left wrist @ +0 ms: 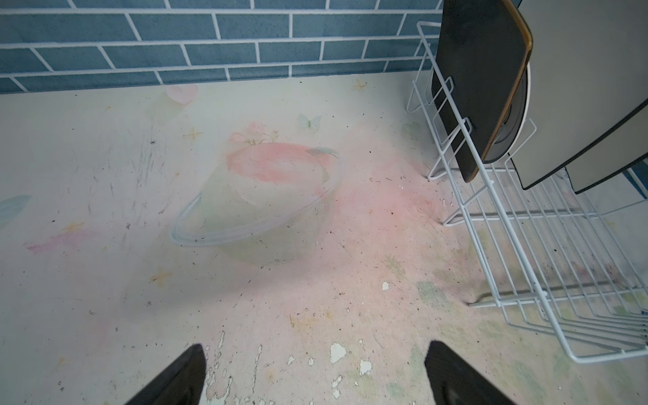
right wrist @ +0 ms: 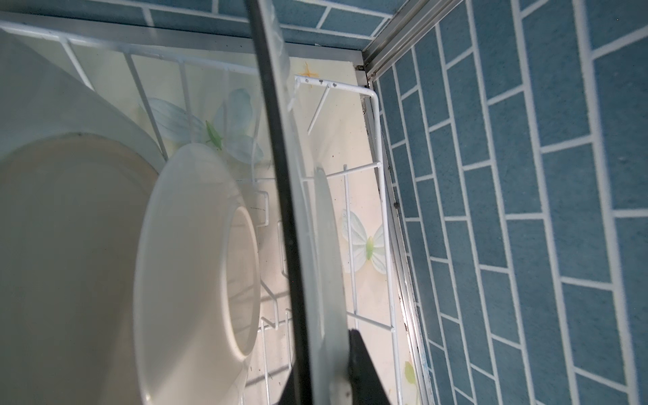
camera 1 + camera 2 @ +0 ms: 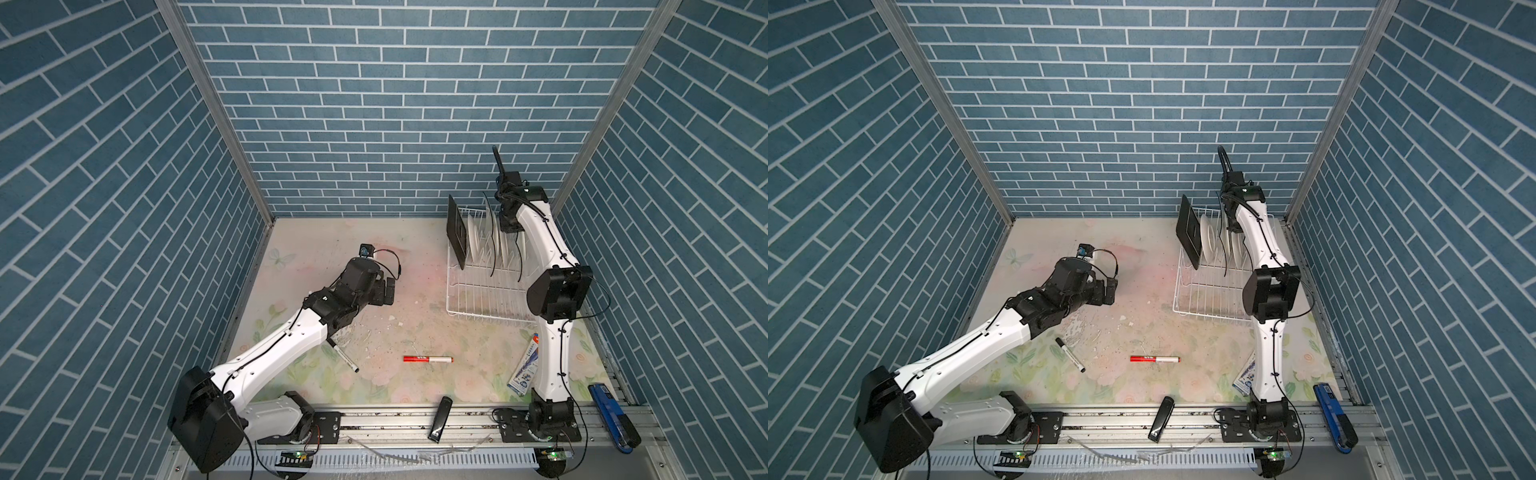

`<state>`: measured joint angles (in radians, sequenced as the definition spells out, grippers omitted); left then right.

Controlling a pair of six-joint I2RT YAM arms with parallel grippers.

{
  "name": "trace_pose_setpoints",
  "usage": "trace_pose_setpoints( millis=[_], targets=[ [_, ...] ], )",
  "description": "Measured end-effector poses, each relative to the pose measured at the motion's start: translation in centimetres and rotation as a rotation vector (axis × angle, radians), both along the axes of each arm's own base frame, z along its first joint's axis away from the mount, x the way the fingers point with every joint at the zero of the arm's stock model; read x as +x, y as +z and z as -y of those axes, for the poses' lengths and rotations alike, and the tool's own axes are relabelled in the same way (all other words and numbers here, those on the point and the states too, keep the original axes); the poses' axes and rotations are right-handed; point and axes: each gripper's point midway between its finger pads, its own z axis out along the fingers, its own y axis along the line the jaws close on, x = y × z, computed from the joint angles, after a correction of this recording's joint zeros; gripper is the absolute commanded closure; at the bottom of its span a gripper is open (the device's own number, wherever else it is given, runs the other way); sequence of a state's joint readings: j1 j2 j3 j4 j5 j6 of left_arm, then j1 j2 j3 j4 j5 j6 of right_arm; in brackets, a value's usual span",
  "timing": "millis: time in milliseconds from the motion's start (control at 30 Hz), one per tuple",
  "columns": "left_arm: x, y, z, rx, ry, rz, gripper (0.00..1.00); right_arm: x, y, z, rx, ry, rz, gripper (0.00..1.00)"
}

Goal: Unload the plates from the dish rack
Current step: 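Lower the right gripper onto the rim of the farthest white square plate and close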

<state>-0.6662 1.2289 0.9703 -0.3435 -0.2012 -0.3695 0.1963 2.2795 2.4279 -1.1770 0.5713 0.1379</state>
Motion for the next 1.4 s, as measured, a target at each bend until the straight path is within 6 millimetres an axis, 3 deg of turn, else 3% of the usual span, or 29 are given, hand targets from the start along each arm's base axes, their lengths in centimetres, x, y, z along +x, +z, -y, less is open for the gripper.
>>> trace_pose_setpoints(
  millis=[967,1400],
  targets=[
    [-0.6,-0.2,-0.4,0.01,-0.003,-0.018,0.0,0.1,0.3,0.0,-0.033,0.028,0.0,1.0],
    [-1.2,-0.4,-0.8,0.014,0.001,-0.031,0.0,-0.6,3.7,0.2,-0.024,0.032,0.073,1.0]
  ],
)
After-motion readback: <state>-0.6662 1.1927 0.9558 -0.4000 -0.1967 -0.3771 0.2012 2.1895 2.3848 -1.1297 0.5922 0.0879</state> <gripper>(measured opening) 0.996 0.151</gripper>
